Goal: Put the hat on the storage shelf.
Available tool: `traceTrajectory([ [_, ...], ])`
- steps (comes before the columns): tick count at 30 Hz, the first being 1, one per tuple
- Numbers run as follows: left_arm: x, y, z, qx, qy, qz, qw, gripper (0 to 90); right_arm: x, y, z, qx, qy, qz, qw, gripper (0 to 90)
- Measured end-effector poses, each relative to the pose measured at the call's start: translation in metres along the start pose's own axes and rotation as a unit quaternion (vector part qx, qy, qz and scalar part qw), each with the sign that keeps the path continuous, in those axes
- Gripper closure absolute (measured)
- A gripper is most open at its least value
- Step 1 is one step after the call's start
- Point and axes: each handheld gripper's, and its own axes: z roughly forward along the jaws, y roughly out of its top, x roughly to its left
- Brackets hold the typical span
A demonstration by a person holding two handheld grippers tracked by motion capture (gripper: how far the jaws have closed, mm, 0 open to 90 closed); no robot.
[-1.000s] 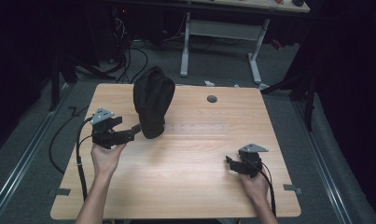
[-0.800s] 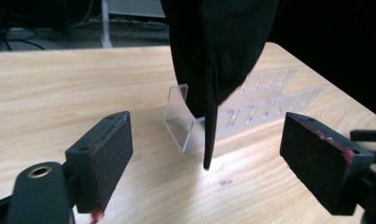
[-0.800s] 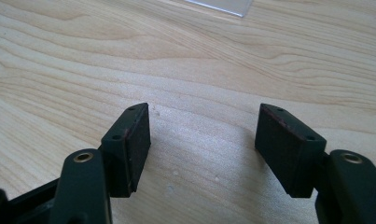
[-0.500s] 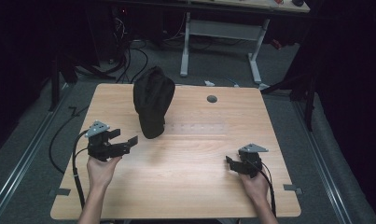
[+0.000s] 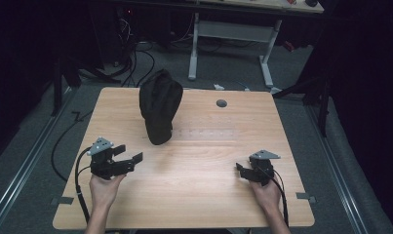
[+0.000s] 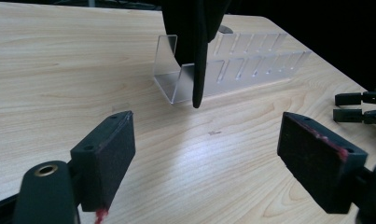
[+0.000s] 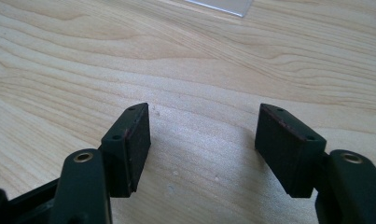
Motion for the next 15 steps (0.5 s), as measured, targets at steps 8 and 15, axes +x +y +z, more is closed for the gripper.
traceTrajectory([
  [8, 0.005, -0.013, -0.001, 0.012, 0.003, 0.004, 0.9999, 22.0, 0.0, 0.0, 0.0, 0.0, 0.0, -0.001, 1.0, 35.8],
  [15, 0.014, -0.027, 0.004, 0.028, 0.015, 0.012, 0.9994, 25.1, 0.0, 0.0, 0.0, 0.0, 0.0, -0.001, 1.0, 35.8],
])
